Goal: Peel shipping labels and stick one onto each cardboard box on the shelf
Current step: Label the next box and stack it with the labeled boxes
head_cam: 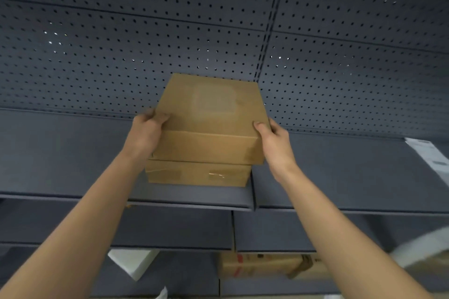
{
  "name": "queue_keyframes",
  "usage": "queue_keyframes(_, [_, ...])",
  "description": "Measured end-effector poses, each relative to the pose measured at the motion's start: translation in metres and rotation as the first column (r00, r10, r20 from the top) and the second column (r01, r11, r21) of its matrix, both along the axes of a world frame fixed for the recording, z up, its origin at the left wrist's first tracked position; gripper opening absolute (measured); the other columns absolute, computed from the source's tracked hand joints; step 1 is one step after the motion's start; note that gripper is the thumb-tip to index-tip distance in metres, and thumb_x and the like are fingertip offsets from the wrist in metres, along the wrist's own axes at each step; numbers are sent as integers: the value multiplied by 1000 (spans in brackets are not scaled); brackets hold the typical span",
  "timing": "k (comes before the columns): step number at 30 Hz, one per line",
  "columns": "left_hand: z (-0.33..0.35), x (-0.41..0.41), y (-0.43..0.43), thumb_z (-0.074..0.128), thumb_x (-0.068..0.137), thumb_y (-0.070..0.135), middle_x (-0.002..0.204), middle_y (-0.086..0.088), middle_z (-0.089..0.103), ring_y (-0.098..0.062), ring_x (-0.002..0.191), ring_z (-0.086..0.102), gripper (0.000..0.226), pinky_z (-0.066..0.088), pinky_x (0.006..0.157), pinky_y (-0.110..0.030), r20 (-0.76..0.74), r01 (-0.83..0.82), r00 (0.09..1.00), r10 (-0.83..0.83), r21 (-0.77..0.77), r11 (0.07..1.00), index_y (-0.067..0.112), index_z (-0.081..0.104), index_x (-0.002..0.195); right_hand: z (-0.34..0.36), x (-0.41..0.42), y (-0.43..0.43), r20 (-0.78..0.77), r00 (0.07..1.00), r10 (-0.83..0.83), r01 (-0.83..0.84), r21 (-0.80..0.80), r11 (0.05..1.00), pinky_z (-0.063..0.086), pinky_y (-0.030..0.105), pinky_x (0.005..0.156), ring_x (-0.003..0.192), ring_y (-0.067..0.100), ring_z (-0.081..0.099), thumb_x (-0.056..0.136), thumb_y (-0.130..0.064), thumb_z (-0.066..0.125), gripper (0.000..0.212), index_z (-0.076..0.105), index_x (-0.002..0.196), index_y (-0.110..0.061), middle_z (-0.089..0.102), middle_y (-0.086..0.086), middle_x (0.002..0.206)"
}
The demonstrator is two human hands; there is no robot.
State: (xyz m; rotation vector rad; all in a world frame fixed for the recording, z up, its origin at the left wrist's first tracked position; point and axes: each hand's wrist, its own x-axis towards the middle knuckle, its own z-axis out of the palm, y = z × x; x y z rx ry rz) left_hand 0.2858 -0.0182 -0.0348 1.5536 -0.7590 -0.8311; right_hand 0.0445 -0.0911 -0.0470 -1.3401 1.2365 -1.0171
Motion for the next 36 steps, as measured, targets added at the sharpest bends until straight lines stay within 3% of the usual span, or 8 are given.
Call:
queue_keyframes(4, [3, -34, -6, 51, 99, 32, 123, 4, 65, -19, 117, 59, 37, 43, 107, -40, 37, 35, 999, -35, -11, 999, 15, 59, 130, 2, -36, -2, 7, 999, -54, 54, -29, 998, 48, 40, 103, 109, 11, 64, 92, -39, 58, 38, 62, 128, -28, 69, -13, 117])
queue_keyframes(7, [1, -71, -15, 51, 99, 33, 118, 10, 62, -15, 116, 55, 25, 40, 101, -32, 51, 51, 997, -50, -25, 998, 20, 58, 119, 6, -75, -1, 32, 995, -96, 98, -71, 993, 50, 33, 97, 104, 9, 65, 95, -31, 57, 31, 64, 125, -25, 71, -12, 112])
queue_keyframes(13, [-1, -169, -31, 52, 99, 33, 129, 9, 61, -14, 123, 54, 45, 37, 112, -34, 83, 104, 992, -97, -84, 991, 18, 52, 141, 8, -173, -4, 58, 982, -179, 185, -123, 975, 46, 21, 80, 97, 4, 65, 96, -25, 56, 29, 66, 124, -25, 71, -15, 109])
queue_keyframes(17, [-3, -245, -44, 54, 99, 33, 126, 15, 52, -9, 122, 49, 52, 35, 107, -26, 58, 111, 993, -105, -109, 988, 18, 43, 147, 4, -248, -13, 44, 981, -188, 192, -138, 972, 47, 22, 84, 99, 6, 66, 96, -26, 56, 28, 67, 122, -24, 72, -11, 111])
queue_keyframes(20, [-12, -298, -55, 55, 93, 42, 135, 10, 59, -15, 125, 54, 53, 39, 111, -38, 81, 142, 988, -135, -95, 985, 24, 50, 143, -1, -304, -23, 30, 980, -196, 198, -141, 970, 48, 24, 88, 103, 9, 66, 95, -25, 56, 29, 67, 122, -23, 73, -9, 111])
queue_keyframes(23, [-26, -346, -65, 52, 99, 35, 127, 7, 64, -17, 117, 58, 37, 43, 108, -42, 60, 129, 991, -124, -83, 988, 24, 58, 134, -8, -354, -33, 13, 984, -179, 179, -134, 975, 48, 24, 85, 100, 7, 67, 96, -25, 56, 29, 67, 122, -23, 73, -10, 110])
queue_keyframes(27, [-38, -397, -74, 50, 102, 30, 121, 11, 65, -16, 114, 60, 32, 45, 105, -39, 37, 141, 990, -139, -57, 988, 26, 58, 132, -20, -403, -48, -14, 989, -150, 148, -111, 983, 48, 24, 86, 100, 6, 67, 96, -24, 56, 28, 66, 122, -25, 73, -12, 108])
queue_keyframes(36, [-66, -425, -99, 55, 99, 22, 113, 19, 69, -5, 108, 64, 25, 48, 101, -30, -30, 159, 987, -160, -47, 986, 33, 64, 120, -40, -438, -85, -35, 995, -90, 86, -94, 992, 46, 7, 74, 90, -6, 67, 98, -14, 53, 26, 66, 117, -26, 73, -19, 99])
